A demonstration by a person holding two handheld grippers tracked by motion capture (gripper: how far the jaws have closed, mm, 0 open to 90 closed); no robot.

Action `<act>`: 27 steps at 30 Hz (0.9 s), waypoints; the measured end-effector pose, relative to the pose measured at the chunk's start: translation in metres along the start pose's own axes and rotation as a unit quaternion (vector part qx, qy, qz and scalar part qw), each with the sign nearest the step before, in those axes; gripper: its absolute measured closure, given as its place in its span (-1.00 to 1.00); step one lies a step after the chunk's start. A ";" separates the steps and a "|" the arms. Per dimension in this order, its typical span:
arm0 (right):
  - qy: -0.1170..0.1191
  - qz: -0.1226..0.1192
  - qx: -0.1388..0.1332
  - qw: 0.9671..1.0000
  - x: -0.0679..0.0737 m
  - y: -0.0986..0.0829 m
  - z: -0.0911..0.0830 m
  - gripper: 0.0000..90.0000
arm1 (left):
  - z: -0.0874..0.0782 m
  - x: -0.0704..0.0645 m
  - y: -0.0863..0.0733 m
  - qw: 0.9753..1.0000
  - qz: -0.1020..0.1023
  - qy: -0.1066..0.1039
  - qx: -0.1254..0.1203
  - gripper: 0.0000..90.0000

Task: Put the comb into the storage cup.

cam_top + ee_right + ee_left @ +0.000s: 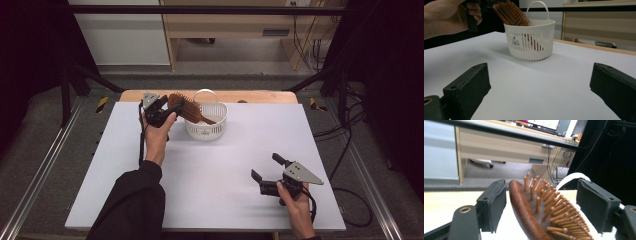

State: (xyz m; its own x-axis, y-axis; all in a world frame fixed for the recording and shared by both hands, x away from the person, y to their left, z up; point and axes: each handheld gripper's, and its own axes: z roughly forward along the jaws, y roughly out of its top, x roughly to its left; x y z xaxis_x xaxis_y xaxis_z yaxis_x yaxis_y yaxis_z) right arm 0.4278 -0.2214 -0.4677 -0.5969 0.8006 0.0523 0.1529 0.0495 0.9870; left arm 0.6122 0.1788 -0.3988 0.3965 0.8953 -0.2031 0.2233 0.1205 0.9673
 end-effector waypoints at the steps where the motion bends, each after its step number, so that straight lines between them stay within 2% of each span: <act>1: 0.000 0.000 0.000 1.000 0.000 0.000 0.000 -0.93 | -0.001 -0.001 0.001 1.000 0.002 -0.001 -0.001 -0.53; 5: 0.000 0.000 0.001 1.000 0.000 0.000 0.001 -0.93 | -0.005 -0.002 0.003 1.000 0.003 -0.003 -0.004 -0.64; 8: -0.001 0.000 0.001 1.000 0.000 0.000 0.001 -0.93 | -0.005 -0.001 0.003 1.000 0.004 -0.001 -0.005 -0.84; 11: 0.000 0.001 0.001 1.000 0.000 0.000 0.000 -0.93 | -0.008 0.002 0.004 1.000 -0.004 0.000 -0.011 -0.91; 19: -0.003 0.004 -0.002 1.000 -0.001 0.001 -0.001 -0.93 | -0.013 0.001 0.006 1.000 0.013 0.011 -0.009 -0.93; 27: 0.001 0.010 -0.004 1.000 -0.001 0.001 0.000 -0.93 | -0.020 -0.001 0.002 1.000 0.026 0.011 -0.005 -0.94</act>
State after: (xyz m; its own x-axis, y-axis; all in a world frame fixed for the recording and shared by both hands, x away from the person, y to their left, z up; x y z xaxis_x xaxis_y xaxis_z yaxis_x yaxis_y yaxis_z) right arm 0.4283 -0.2227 -0.4667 -0.5949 0.8005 0.0726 0.1580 0.0279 0.9870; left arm 0.5942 0.1865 -0.3931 0.3874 0.9097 -0.1497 0.1946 0.0780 0.9778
